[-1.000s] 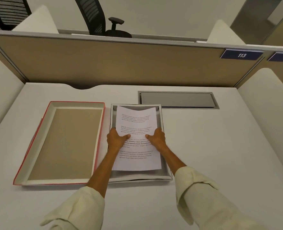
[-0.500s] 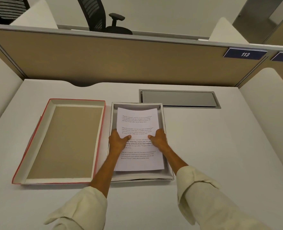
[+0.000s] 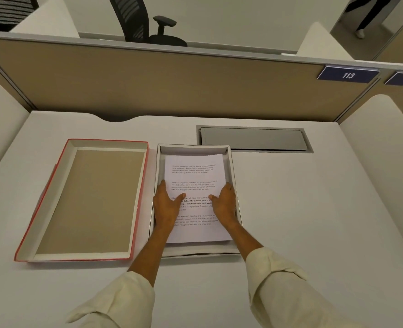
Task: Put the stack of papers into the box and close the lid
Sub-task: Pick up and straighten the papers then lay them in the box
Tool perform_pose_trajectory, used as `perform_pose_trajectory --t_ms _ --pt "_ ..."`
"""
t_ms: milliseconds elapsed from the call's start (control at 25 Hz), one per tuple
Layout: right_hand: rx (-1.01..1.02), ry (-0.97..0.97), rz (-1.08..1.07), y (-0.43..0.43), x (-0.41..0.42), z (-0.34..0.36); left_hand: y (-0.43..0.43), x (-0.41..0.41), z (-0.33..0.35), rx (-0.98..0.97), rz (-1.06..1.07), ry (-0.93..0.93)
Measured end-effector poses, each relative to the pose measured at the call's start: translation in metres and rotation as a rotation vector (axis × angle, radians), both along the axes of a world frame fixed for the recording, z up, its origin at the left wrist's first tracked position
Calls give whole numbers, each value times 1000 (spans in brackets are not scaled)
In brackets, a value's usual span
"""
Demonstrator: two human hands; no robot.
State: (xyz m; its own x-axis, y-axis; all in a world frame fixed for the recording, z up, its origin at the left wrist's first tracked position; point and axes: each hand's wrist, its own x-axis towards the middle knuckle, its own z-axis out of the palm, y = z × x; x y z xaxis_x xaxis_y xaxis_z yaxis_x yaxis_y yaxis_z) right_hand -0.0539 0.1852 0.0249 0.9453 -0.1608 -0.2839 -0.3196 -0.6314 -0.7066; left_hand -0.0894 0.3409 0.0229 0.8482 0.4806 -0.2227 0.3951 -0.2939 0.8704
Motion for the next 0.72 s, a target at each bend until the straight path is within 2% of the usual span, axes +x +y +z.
perform_pose_trajectory --t_ms 200,480,600,720 --pt "-18 -14 -12 -1 1 3 1 -1 3 -6 -10 31" --pt "-27 99 -3 -7 15 8 3 -5 18 54 -77 32" --pt "-35 118 -10 -6 25 15 3 -7 35 15 -80 23" --pt "-19 5 29 1 42 26 3 -11 51 -101 -59 102"
